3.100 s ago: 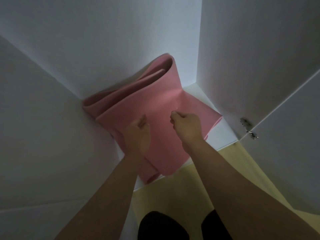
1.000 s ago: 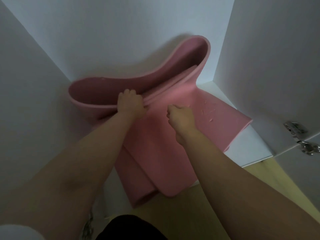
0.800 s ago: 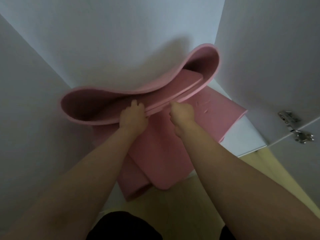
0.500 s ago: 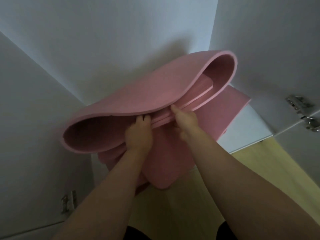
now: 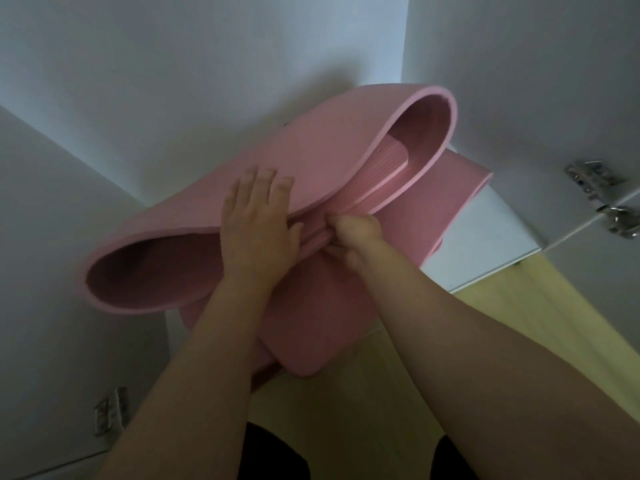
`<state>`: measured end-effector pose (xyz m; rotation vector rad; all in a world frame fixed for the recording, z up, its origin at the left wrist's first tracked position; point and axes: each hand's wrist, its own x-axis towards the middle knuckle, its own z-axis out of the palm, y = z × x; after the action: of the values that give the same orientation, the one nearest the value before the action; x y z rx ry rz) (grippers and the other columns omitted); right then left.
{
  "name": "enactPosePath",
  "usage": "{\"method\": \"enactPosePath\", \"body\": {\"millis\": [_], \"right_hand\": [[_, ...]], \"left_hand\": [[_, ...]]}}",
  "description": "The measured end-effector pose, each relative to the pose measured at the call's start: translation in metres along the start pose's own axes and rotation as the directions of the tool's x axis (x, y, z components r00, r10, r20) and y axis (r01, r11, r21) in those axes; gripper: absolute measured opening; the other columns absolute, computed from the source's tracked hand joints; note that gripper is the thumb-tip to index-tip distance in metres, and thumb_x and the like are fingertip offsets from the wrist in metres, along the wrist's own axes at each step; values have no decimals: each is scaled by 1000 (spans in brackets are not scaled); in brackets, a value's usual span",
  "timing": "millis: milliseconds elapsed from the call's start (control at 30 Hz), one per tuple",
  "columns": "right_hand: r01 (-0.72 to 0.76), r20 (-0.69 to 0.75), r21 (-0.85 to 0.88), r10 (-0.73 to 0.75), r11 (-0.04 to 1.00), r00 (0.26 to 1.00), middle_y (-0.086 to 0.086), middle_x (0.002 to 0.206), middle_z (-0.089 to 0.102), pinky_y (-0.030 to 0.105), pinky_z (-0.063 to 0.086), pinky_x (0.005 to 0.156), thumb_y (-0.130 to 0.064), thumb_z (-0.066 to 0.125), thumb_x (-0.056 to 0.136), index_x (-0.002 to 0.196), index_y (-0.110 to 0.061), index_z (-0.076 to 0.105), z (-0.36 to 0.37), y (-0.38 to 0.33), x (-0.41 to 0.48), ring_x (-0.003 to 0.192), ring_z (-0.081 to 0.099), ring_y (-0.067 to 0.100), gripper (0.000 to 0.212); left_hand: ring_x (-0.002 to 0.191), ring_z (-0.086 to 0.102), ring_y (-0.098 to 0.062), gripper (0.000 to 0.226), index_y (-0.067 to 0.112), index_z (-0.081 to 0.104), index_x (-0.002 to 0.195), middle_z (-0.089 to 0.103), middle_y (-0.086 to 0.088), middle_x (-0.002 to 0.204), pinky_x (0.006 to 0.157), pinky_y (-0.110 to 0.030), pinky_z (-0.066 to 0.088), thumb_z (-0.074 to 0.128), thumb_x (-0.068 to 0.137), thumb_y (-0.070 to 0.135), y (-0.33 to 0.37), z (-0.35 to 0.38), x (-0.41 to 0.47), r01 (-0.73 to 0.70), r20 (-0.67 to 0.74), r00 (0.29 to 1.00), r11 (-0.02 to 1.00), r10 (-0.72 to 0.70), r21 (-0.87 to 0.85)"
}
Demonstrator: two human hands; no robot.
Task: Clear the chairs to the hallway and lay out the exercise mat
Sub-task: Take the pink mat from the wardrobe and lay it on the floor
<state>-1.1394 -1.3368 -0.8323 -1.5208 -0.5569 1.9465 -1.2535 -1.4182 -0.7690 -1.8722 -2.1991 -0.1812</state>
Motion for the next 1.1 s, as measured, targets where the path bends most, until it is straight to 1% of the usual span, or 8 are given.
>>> {"method": "enactPosePath", "body": {"millis": [67,167,333,500,667,767,867,1100], "right_hand": [[-17,8,13,16,1000,1000,11,79,69,30,57,45,-3,67,92,96,-9,63,-4,0,1,60,67,21,8],[-33,42,-28,35,999,999,11,82,70,33,58,53,-4,65,94,105,-10,63,-10,0,4,65,68,22,13],[-39,58,-64,43,997,997,10,81,69,36,59,62,-2,63,94,96,-12,62,-15,-1,2,68,68,24,10],[-22,149,-26,25,999,989,12,91,71,41,61,72,6,48,98,103,-12,61,-17,-3,0,83,71,28,22],[-34,176,13,31,999,984,8,79,73,28,59,54,15,43,91,99,-10,65,-15,-3,-3,65,71,21,34],[-40,165,5,38,999,985,9,84,73,29,59,59,7,49,94,104,-8,66,-13,0,-5,67,71,19,25],[-36,148,28,32,999,988,14,95,73,29,59,57,1,50,97,111,-5,67,-12,-3,-8,71,71,22,23],[-44,93,121,33,992,995,15,90,76,31,58,52,8,43,94,114,-5,67,-8,-1,-15,69,73,25,34]], "left_hand": [[146,34,-32,85,22,38,152,36,-8,161,116,-49,31,69,82,57,-10,11,8,34,215,976,999,-39,25],[149,30,-35,84,27,30,157,23,-5,168,115,-54,32,55,88,69,-14,31,8,35,349,936,998,-49,48],[151,24,-36,97,28,13,162,16,-1,169,115,-60,25,35,85,83,-9,49,-1,25,435,899,998,-47,57],[152,23,-37,75,30,11,162,17,-3,170,117,-60,25,31,99,66,-13,61,-6,44,434,900,999,-36,-9],[137,46,-38,54,13,35,155,45,-13,156,107,-52,40,30,109,41,-5,65,-7,93,336,940,994,-69,-58],[105,63,-44,38,1,57,133,66,-25,121,87,-50,48,44,107,26,-3,64,-6,128,146,984,980,-105,-153],[79,65,-45,24,-3,65,112,68,-27,92,67,-49,49,54,103,16,1,60,-4,134,3,991,983,-135,-125],[81,59,-44,17,0,60,98,63,-25,89,69,-50,43,51,103,13,9,53,-10,118,-46,991,979,-127,-165]]}}
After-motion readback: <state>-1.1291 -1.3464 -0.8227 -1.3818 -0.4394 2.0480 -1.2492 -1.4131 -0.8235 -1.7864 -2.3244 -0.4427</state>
